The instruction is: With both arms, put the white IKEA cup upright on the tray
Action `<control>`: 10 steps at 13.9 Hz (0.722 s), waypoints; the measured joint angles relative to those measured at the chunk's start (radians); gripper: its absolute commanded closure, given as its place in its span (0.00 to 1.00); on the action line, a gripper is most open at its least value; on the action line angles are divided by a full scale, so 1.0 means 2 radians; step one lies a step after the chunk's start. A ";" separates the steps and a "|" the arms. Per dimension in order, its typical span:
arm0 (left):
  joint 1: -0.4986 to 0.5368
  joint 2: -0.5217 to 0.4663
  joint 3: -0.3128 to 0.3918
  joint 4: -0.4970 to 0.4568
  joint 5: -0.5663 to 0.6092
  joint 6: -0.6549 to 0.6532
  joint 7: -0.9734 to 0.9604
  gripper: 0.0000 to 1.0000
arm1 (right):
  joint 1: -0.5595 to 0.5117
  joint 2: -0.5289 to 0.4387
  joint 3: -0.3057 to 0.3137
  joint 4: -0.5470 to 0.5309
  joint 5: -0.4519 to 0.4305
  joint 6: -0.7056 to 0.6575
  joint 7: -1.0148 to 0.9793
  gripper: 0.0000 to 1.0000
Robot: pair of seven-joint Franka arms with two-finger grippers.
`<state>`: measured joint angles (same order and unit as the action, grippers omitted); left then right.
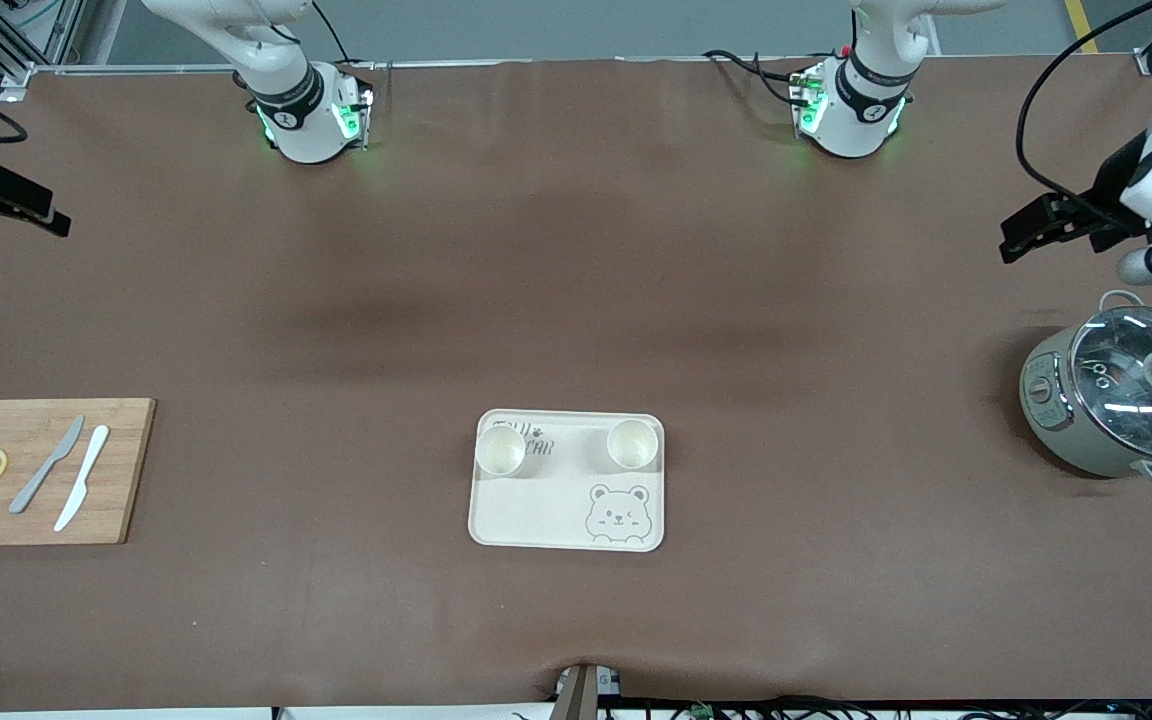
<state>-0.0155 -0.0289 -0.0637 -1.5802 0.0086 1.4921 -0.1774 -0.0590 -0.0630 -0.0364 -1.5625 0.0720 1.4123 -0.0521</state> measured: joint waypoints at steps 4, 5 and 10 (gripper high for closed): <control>-0.001 -0.016 0.001 -0.009 0.000 -0.007 0.009 0.00 | 0.001 -0.045 0.008 -0.057 -0.011 0.039 0.000 0.00; -0.002 -0.016 0.000 -0.009 0.000 -0.007 0.012 0.00 | 0.001 -0.046 0.007 -0.055 -0.011 0.043 -0.003 0.00; -0.007 -0.019 -0.013 -0.010 0.000 -0.008 0.014 0.00 | 0.002 -0.015 0.008 -0.002 -0.033 0.011 -0.012 0.00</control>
<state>-0.0286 -0.0676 -0.0892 -1.5995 0.0077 1.4768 -0.1494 -0.0559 -0.0923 -0.0213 -1.5656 0.0056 1.4345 -0.0763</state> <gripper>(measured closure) 0.000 0.000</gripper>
